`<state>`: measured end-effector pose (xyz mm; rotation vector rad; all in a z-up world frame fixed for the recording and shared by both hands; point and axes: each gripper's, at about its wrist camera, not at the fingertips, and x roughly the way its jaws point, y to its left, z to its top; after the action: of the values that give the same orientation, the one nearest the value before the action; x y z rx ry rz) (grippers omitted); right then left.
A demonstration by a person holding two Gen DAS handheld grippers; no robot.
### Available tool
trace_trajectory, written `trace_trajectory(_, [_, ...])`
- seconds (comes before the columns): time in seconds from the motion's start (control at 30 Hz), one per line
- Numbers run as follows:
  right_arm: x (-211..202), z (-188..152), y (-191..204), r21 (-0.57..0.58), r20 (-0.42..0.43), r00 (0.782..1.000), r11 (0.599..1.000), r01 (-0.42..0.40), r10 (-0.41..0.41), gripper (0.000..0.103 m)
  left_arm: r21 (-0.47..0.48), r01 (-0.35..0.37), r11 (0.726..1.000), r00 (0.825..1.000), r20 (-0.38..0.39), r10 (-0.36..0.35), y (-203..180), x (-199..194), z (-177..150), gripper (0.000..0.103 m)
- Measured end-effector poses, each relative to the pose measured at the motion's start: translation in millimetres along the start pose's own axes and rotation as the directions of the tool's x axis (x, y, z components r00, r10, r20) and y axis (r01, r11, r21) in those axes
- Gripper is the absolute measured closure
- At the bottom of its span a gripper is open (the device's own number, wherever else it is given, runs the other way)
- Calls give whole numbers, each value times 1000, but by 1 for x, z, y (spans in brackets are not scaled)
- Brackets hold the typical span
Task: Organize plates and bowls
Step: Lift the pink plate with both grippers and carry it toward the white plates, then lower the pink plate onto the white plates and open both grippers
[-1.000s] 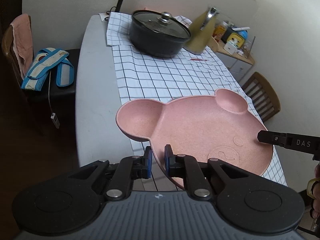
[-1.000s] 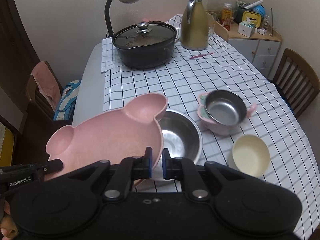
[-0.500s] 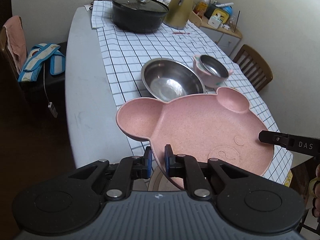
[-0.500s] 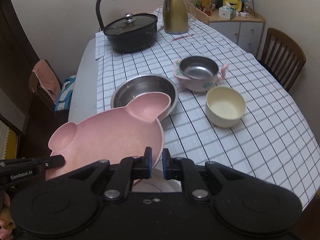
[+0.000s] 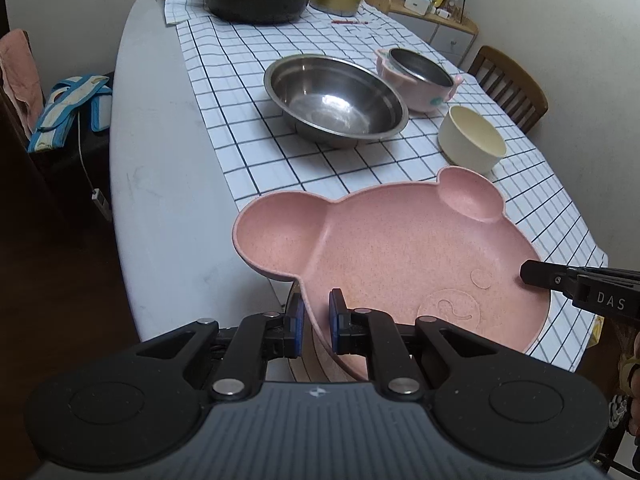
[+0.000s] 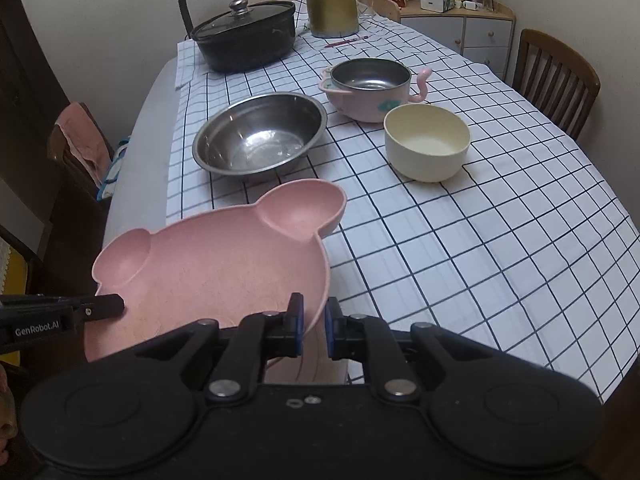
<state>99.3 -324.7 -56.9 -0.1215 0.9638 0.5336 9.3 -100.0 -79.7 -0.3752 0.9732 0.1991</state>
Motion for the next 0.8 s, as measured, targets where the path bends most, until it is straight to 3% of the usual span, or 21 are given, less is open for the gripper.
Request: trace_trajectory(0.8, [40, -33, -14, 43, -33, 999, 999, -30, 32, 92, 59, -79, 995, 997, 4, 79, -6, 30, -17, 92])
